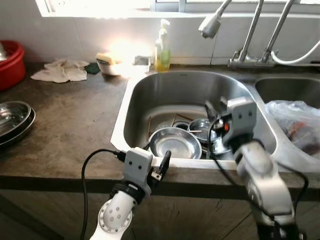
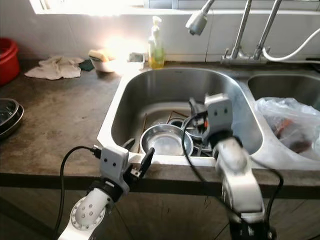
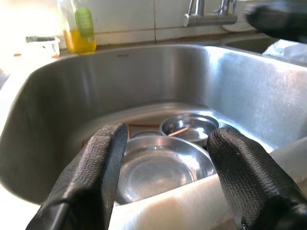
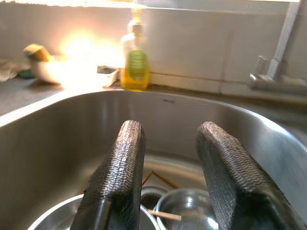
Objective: Kitchen organization
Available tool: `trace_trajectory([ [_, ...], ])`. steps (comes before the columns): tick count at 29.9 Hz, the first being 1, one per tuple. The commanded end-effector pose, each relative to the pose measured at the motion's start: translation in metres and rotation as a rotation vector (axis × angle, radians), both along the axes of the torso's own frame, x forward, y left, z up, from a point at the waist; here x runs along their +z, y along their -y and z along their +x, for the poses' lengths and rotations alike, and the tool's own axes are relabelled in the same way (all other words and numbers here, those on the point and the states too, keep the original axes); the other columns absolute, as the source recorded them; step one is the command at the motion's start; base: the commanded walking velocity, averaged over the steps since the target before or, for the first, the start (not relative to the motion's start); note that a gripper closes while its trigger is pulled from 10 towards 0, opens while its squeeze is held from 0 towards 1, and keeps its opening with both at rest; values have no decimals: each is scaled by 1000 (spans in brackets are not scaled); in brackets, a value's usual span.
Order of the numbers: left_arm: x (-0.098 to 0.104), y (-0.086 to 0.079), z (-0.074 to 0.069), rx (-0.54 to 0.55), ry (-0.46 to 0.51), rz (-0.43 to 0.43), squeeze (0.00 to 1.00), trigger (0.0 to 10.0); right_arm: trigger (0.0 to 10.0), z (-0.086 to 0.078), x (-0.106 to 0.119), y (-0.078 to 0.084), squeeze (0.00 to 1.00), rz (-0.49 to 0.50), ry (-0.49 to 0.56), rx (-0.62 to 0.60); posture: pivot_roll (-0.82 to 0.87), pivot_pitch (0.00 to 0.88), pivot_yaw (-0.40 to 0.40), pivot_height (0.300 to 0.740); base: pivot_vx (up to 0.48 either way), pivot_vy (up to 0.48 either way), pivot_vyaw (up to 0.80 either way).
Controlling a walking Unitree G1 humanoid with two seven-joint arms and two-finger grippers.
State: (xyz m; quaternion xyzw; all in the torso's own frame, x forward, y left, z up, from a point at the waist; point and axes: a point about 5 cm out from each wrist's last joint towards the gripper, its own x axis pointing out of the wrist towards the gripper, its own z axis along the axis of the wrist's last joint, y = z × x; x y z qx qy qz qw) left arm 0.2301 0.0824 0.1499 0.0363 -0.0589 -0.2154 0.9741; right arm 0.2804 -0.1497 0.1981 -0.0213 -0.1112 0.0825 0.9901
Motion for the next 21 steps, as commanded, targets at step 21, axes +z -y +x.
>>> trace_trajectory([
  [21, -10, 1, 5, -9, -12, 11, 0, 10000, 10000, -39, -9, -20, 0, 57, 7, -56, 93, 0, -1, 740, 0, 181, 326],
])
